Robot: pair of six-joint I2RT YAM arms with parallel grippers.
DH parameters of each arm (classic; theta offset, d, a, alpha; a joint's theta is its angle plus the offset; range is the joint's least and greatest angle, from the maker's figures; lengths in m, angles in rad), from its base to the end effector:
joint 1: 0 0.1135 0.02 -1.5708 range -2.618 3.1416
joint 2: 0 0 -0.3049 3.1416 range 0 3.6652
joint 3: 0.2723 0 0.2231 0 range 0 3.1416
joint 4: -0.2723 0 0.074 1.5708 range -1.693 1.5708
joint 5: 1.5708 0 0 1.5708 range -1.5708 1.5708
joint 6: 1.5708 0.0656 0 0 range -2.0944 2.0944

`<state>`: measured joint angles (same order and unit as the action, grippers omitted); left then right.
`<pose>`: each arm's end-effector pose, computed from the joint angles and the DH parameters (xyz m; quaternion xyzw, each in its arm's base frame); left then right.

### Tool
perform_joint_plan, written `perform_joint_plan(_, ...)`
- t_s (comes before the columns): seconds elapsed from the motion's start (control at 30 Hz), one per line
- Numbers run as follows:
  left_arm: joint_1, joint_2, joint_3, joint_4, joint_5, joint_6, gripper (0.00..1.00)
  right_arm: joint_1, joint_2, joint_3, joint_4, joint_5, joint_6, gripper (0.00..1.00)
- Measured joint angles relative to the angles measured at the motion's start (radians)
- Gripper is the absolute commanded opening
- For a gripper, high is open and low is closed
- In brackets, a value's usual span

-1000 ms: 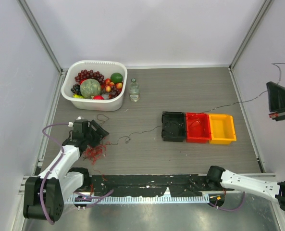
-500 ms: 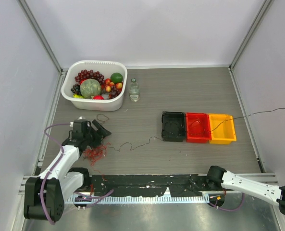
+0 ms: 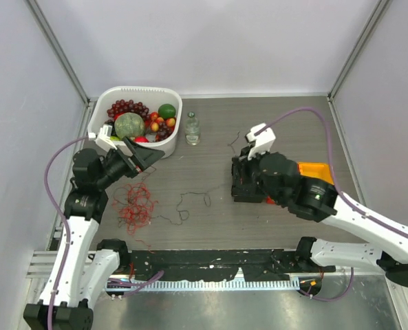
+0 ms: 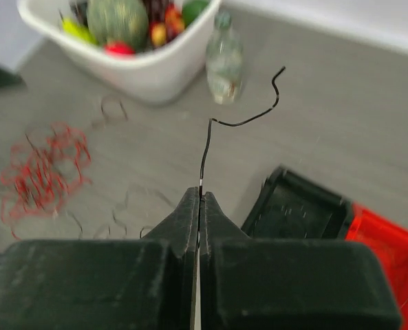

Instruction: Untangle the cables

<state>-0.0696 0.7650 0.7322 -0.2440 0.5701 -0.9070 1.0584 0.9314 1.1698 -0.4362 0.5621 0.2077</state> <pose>0.1383 -0.0451 0.3423 -0.1564 0.7685 -0.4695 0.4056 0.1088 0.1220 0.4418 -0.1465 0.7495 0.1873 0.6179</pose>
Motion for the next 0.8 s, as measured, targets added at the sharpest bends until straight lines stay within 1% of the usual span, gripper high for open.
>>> perform_joint_plan(0.07, 0.0, -0.033, 0.043, 0.008, 0.028, -0.002, 0.95, 0.0, 0.042, -0.071, -0.01, -0.044, 0.038, 0.01)
perform_joint_plan(0.13, 0.0, -0.058, 0.051, 0.008, 0.049, -0.006, 0.91, 0.0, 0.049, -0.098, -0.008, -0.082, 0.064, 0.01)
perform_joint_plan(0.27, 0.0, -0.06, 0.042, -0.022, 0.077, -0.006, 0.9, 0.0, 0.077, -0.1, 0.04, -0.14, 0.098, 0.01)
perform_joint_plan(0.4, 0.0, -0.052, -0.031, -0.064, 0.078, -0.008, 0.84, -0.001, 0.189, -0.101, 0.078, -0.218, 0.109, 0.01)
perform_joint_plan(0.47, 0.0, -0.047, -0.095, -0.071, 0.078, -0.026, 0.84, -0.002, 0.257, -0.11, 0.085, -0.254, 0.11, 0.02)
perform_joint_plan(0.53, 0.0, -0.037, -0.147, -0.083, 0.076, -0.033, 0.87, -0.002, 0.326, -0.128, 0.084, -0.274, 0.114, 0.14)
perform_joint_plan(0.57, 0.0, -0.027, -0.166, -0.096, 0.069, -0.032, 0.88, -0.002, 0.359, -0.134, 0.077, -0.273, 0.117, 0.27)
perform_joint_plan(0.6, 0.0, -0.017, -0.177, -0.111, 0.061, -0.029, 0.88, -0.002, 0.392, -0.135, 0.065, -0.272, 0.118, 0.35)
perform_joint_plan(0.63, 0.0, -0.007, -0.185, -0.125, 0.051, -0.026, 0.89, -0.002, 0.421, -0.135, 0.058, -0.272, 0.121, 0.49)
perform_joint_plan(0.7, 0.0, 0.005, -0.188, -0.144, 0.034, -0.017, 0.89, -0.002, 0.466, -0.135, 0.048, -0.279, 0.123, 0.63)
perform_joint_plan(0.8, 0.0, 0.01, -0.191, -0.149, 0.014, -0.001, 0.89, -0.003, 0.504, -0.135, 0.06, -0.324, 0.134, 0.69)
